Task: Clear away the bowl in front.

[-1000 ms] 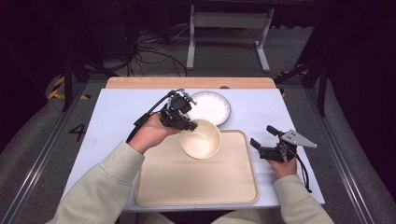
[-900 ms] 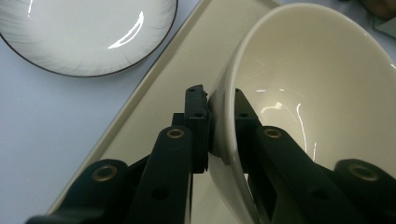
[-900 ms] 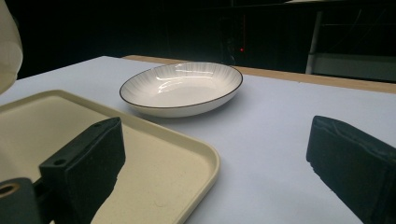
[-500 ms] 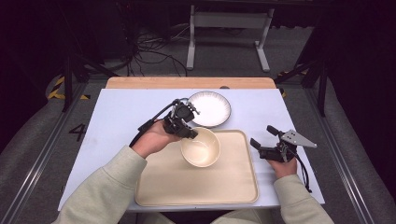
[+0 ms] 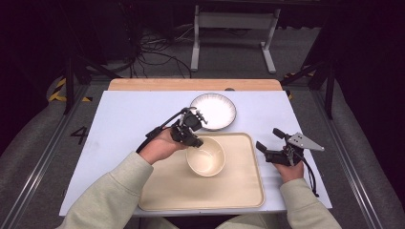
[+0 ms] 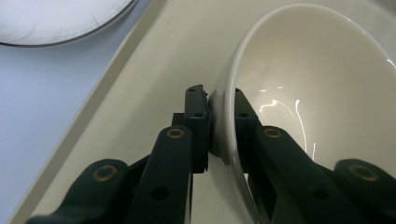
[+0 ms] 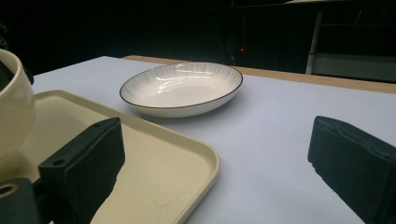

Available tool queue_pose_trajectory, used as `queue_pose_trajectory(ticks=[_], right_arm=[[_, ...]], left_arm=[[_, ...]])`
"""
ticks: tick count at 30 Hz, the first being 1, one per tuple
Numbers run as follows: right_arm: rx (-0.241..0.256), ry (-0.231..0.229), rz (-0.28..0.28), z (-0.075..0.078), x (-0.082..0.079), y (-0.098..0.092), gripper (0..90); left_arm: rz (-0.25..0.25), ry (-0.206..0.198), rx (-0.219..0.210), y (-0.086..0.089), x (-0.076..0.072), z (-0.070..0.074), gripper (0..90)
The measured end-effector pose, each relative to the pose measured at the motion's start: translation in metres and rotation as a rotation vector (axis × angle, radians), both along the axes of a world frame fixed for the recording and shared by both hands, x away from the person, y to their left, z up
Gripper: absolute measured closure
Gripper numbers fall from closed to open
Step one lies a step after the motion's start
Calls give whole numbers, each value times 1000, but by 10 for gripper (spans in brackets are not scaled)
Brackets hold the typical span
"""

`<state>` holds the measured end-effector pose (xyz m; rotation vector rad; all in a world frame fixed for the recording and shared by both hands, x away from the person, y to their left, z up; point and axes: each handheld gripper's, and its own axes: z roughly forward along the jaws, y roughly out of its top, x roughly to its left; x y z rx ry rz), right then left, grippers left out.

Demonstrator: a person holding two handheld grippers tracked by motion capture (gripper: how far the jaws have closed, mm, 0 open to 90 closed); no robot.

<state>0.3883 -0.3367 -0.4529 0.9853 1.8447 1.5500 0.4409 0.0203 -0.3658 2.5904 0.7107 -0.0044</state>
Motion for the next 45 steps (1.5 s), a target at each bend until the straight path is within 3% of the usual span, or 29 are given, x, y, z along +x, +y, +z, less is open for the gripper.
queue_pose_trajectory(ticks=[21, 45], right_arm=[[10, 3, 4, 0, 0, 0, 42], [9, 2, 6, 0, 0, 0, 42]], left_arm=[[-11, 15, 18, -8, 1, -16, 825], [-11, 55, 21, -2, 7, -26, 796]])
